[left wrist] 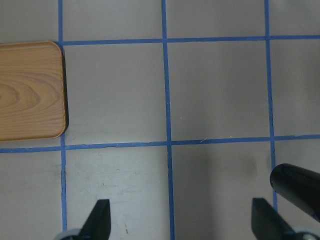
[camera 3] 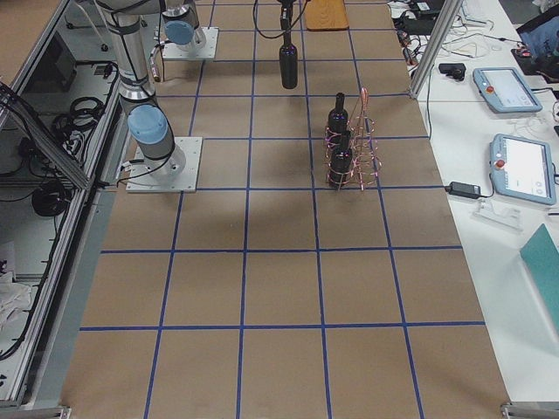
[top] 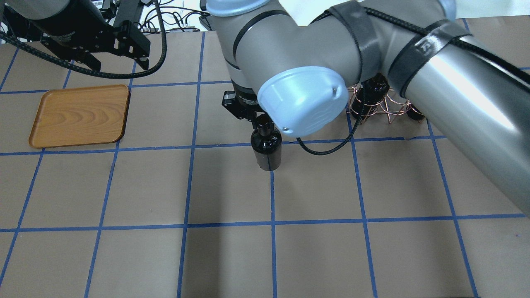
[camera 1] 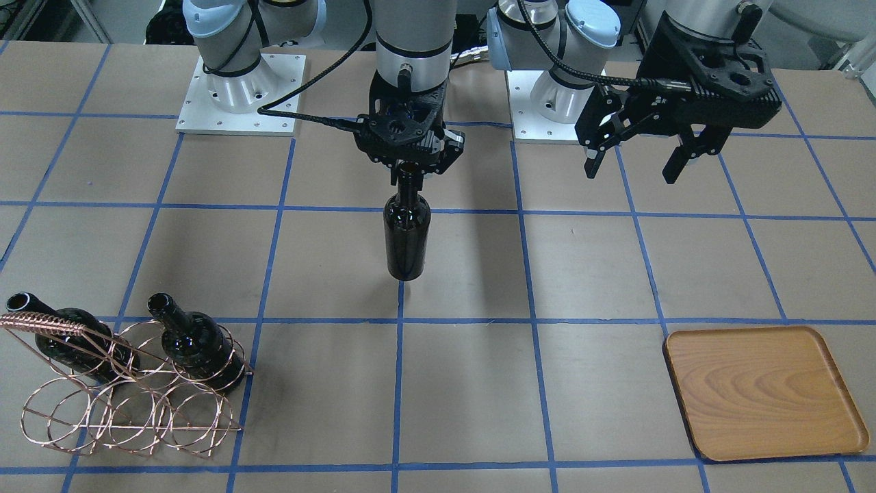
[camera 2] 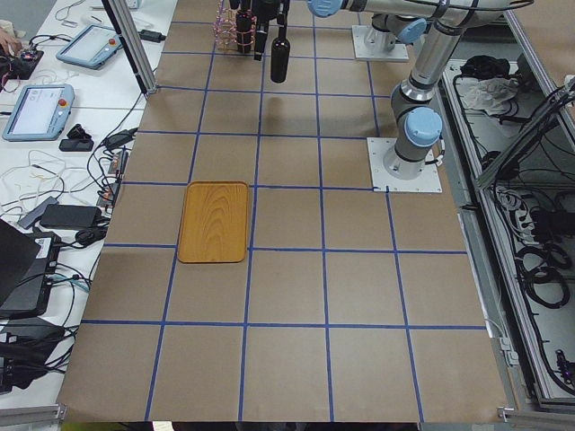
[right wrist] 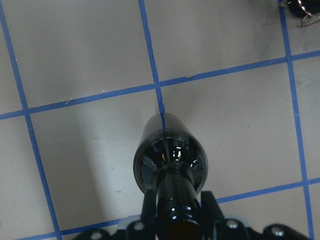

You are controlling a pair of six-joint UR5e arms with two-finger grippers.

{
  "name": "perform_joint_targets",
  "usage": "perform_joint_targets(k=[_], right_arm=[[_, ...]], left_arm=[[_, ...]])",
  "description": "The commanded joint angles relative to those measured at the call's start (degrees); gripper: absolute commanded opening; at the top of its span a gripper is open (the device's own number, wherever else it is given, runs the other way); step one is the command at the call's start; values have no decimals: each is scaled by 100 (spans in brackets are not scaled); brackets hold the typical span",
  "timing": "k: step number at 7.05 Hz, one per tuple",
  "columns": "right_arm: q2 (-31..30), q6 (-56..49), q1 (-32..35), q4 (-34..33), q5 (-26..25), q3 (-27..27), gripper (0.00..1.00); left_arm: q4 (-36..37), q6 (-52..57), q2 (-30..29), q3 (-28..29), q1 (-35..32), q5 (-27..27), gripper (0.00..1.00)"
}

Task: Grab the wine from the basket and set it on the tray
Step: 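Carry the bottle toward the table center and stand it upright with the right gripper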

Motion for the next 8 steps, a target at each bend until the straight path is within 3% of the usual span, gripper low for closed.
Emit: perform_joint_targets(k=[1, 8], right_arm=[[286, 305, 245, -155, -57, -144, 0], [516, 272, 334, -375, -110, -136, 0]], left_arm=[[7, 0, 0, -1, 0, 0, 100], [-37, -52, 44, -72, -26, -17, 100]])
